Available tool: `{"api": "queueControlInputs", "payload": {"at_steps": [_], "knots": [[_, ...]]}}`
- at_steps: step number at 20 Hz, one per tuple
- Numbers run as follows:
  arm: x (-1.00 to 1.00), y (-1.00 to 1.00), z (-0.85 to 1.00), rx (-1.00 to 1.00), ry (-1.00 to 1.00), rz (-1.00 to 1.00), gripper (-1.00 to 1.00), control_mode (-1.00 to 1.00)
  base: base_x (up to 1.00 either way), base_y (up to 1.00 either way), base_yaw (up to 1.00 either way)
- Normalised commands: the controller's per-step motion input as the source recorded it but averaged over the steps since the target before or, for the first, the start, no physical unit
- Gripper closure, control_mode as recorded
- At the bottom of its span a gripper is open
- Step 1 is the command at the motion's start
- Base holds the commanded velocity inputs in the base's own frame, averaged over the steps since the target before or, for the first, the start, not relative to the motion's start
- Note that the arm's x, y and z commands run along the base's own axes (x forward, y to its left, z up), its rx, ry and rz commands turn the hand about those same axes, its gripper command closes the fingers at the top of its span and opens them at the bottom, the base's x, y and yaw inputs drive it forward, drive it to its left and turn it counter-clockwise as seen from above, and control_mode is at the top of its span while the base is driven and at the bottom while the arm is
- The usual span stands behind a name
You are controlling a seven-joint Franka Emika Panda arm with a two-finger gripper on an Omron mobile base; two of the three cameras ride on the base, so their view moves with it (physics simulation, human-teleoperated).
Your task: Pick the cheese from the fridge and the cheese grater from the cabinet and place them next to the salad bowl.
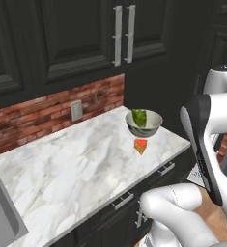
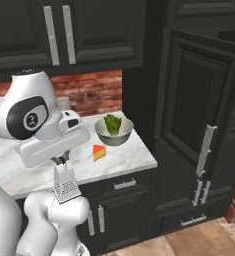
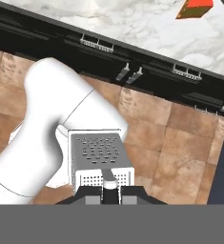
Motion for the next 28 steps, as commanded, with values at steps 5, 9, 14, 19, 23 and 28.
{"api": "queueControlInputs", "payload": {"at_steps": [5,9,14,19,23,28], "knots": [[0.00,0.00,0.00,0.00,0.00,0.00,1.00,1.00,0.53,-0.15,0.08],[0.00,0.00,0.00,0.00,0.00,0.00,1.00,1.00,0.46,-0.04,0.07],[0.00,0.00,0.00,0.00,0.00,0.00,1.00,1.00,0.06,-0.02,0.01],[0.00,0.00,0.00,0.00,0.00,0.00,1.00,1.00,0.00,0.00,0.00],[0.00,0.00,0.00,0.00,0.00,0.00,1.00,-1.00,0.00,0.00,0.00],[0.19,-0.01,-0.03,0.00,-0.06,0.00,1.00,-1.00,0.00,0.00,0.00]]}}
